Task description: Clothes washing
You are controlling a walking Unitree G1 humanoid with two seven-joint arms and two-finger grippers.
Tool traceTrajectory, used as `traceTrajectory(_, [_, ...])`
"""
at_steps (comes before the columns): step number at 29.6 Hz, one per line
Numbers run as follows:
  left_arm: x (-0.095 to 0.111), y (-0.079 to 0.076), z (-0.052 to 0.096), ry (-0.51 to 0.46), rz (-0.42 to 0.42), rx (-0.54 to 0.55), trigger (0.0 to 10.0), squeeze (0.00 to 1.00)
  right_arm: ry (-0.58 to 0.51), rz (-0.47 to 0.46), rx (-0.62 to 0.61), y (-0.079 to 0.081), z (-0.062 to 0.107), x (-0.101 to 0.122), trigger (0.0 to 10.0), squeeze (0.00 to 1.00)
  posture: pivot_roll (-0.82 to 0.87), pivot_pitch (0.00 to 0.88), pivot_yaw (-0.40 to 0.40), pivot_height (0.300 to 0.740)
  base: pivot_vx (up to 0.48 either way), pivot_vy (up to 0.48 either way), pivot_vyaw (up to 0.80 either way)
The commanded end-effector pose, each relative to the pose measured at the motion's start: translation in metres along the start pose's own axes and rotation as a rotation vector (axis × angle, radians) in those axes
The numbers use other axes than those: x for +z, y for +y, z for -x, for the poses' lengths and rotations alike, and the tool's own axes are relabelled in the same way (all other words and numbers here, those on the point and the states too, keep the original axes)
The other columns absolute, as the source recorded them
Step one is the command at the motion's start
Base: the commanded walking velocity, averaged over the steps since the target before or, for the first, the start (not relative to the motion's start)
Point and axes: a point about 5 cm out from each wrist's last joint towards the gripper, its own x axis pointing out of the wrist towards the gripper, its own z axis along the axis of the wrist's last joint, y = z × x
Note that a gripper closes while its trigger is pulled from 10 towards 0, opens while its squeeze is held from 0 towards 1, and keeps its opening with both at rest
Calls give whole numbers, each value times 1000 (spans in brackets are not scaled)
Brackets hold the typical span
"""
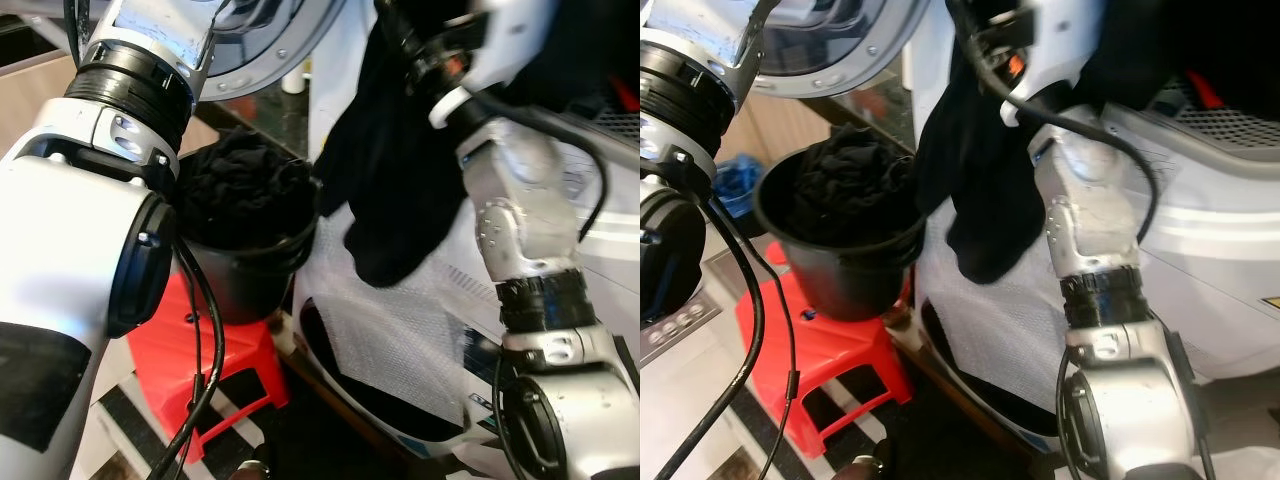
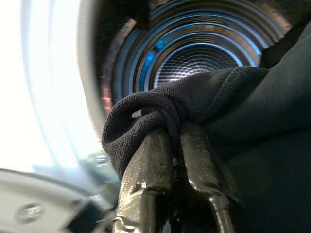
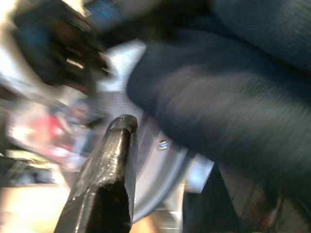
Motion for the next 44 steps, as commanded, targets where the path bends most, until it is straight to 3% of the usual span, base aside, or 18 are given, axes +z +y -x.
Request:
traceTrajectory(1, [0,-6,-2,2,-14,-18,10000,0,-75,-92,113,15,8,8,10000,0,202,157,-88,740,0,0,0])
traceTrajectory(3, [-2,-10,-2,10,-1,-29,10000,0,-119,-144,160,23,16,12,10000,0,195,160,-83,740,0,0,0])
traceTrajectory(6, [-4,-20,-2,-5,26,-63,10000,0,-149,-181,35,19,25,14,10000,0,186,161,-78,740,0,0,0])
traceTrajectory(8, [-1,-26,-2,-49,56,-73,10000,0,-99,-120,-131,9,28,7,10000,0,183,163,-78,740,0,0,0])
traceTrajectory(9, [-1,-26,-2,-49,56,-73,10000,0,-99,-120,-131,9,28,7,10000,0,183,163,-78,740,0,0,0])
traceTrajectory(12, [3,-35,-5,-86,45,-95,10000,0,-41,-18,-287,0,25,-2,10000,0,177,167,-81,740,0,0,0])
traceTrajectory(16, [5,-44,-6,-105,19,-119,10000,0,-78,36,-378,-4,23,2,10000,0,177,171,-85,740,0,0,0])
traceTrajectory(26, [15,-36,-10,-151,-15,-93,10000,0,-235,10,-480,-15,14,30,10000,0,189,173,-93,740,0,0,0])
traceTrajectory(33, [25,-33,-15,-203,-32,-79,10000,0,-237,164,-474,-11,-5,38,10000,0,194,165,-88,740,0,0,0])
traceTrajectory(35, [25,-30,-17,-199,0,-58,10000,0,-235,156,-449,-9,-5,37,10000,0,194,159,-82,740,0,0,0])
traceTrajectory(39, [27,-29,-18,-215,67,-76,10000,0,-218,141,-410,-2,13,33,10000,0,191,140,-58,740,0,0,0])
traceTrajectory(40, [26,-32,-17,-214,40,-119,10000,0,-176,169,-390,5,33,26,10000,0,180,129,-31,740,0,0,0])
traceTrajectory(44, [26,-35,-18,-209,7,-192,10000,0,-115,170,-415,17,77,21,10000,0,154,116,1,740,0,0,0])
